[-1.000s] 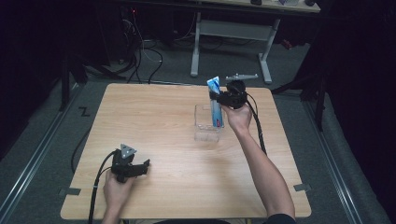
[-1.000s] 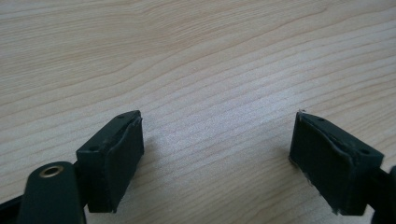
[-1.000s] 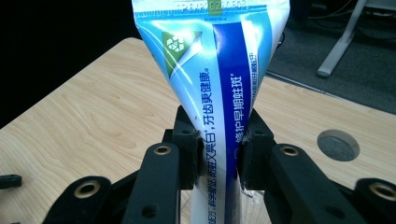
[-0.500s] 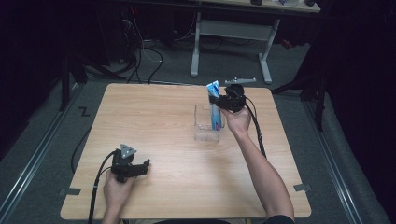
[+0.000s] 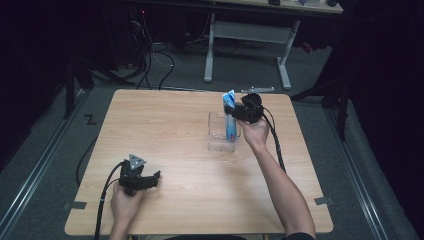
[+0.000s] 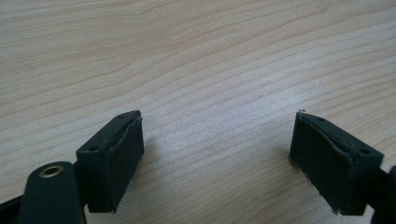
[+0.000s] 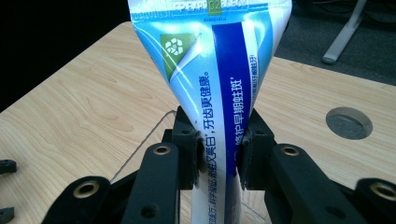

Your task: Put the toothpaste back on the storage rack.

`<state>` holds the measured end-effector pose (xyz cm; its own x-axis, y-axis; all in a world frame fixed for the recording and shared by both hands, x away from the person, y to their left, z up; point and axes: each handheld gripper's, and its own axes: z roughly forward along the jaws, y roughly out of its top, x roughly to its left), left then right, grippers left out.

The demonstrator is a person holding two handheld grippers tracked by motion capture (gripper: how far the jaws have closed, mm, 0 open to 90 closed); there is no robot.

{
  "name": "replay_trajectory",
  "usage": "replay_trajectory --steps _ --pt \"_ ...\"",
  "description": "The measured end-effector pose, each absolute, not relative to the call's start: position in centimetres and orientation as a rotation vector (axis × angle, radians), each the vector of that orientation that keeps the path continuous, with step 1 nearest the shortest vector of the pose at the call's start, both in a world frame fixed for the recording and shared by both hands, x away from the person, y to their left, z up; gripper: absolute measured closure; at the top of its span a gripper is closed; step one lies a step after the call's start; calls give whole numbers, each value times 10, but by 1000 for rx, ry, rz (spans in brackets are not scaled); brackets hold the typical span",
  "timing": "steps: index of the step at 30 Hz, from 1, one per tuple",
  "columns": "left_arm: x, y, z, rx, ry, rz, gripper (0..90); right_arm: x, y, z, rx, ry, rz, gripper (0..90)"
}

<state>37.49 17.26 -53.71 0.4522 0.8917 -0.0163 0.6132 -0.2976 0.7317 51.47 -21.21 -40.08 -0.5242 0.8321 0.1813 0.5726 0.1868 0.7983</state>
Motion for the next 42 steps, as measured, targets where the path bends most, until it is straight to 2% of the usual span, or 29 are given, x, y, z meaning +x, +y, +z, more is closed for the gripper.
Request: replay_trajectory --steps 29,42 --pt "375 173 -537 2026 1254 526 181 508 -219 -420 1385 2183 1265 718" --pt "375 173 -537 2026 1254 525 181 506 -220 -418 1373 2194 1216 705"
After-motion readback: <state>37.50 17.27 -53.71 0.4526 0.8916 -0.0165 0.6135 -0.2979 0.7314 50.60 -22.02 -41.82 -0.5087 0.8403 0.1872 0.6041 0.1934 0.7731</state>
